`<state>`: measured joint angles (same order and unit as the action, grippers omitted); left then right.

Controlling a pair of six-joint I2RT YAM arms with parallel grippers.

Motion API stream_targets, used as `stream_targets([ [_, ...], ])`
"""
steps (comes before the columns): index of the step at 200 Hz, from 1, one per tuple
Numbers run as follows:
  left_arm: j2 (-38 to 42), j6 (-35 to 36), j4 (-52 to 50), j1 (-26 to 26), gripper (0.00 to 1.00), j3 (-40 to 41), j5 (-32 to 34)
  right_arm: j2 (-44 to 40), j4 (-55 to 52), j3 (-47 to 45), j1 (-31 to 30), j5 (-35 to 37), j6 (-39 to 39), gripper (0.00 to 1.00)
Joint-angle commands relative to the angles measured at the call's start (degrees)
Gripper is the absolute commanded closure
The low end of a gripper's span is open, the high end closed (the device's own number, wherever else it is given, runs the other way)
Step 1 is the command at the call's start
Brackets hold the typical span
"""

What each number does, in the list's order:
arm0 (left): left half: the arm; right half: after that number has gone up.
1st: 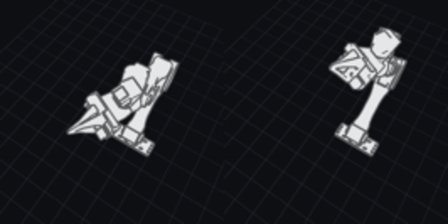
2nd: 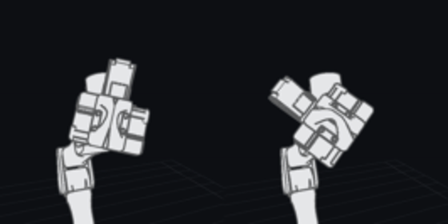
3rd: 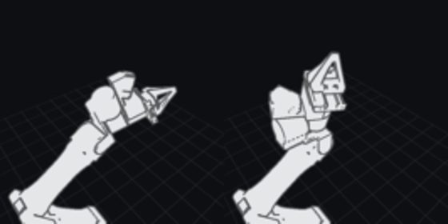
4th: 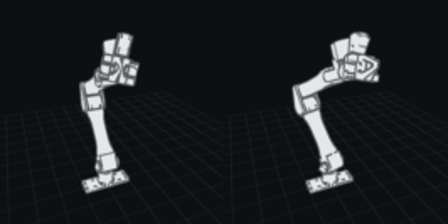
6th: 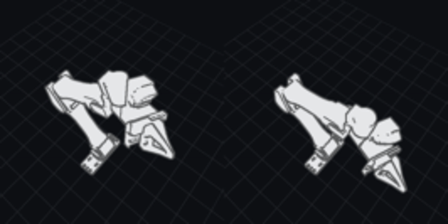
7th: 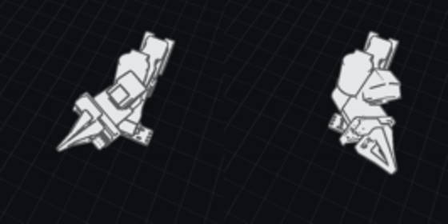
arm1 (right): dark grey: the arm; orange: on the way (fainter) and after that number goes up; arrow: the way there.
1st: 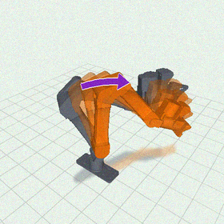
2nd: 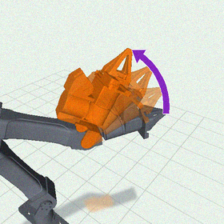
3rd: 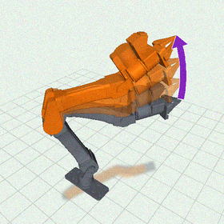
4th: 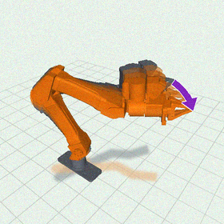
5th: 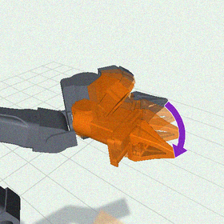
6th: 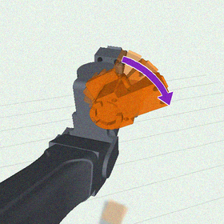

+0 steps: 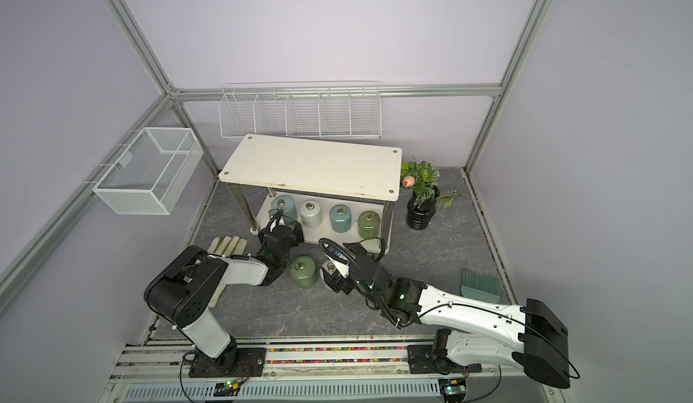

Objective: Remove the tea canisters from the shelf
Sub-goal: Pick up the tea canister from the shelf.

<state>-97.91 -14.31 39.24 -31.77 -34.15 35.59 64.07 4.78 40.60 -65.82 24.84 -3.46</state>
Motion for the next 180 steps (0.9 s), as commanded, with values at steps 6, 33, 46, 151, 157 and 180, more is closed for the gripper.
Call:
stream_targets([
  [6,-0.83,0.75,1.6,1.13,0.0,-2.05,-1.22,0.7,0.59,1.31,0.52,0.61,-0.32,0.11],
  [33,-1.78,0.43,0.13,2.77,0.0,-3.68,-3.8,1.4,0.82,1.59,0.78,0.56,-0.81,0.11],
  [46,-2.57,0.72,0.12,2.82,0.0,-4.24,-5.0,1.66,1.1,1.67,1.02,0.3,-0.96,0.11],
  [151,-5.09,-4.63,-1.84,5.53,0.0,-5.99,-8.48,5.57,1.51,4.2,2.79,-2.46,-1.55,0.11],
  [157,-5.1,-4.77,-1.9,5.66,0.0,-6.14,-8.98,5.75,1.55,4.22,2.75,-2.52,-1.5,0.11],
  [180,-5.64,-5.66,-3.3,6.14,0.0,-7.19,-10.38,5.98,1.55,4.22,2.97,-2.78,-1.31,0.11],
])
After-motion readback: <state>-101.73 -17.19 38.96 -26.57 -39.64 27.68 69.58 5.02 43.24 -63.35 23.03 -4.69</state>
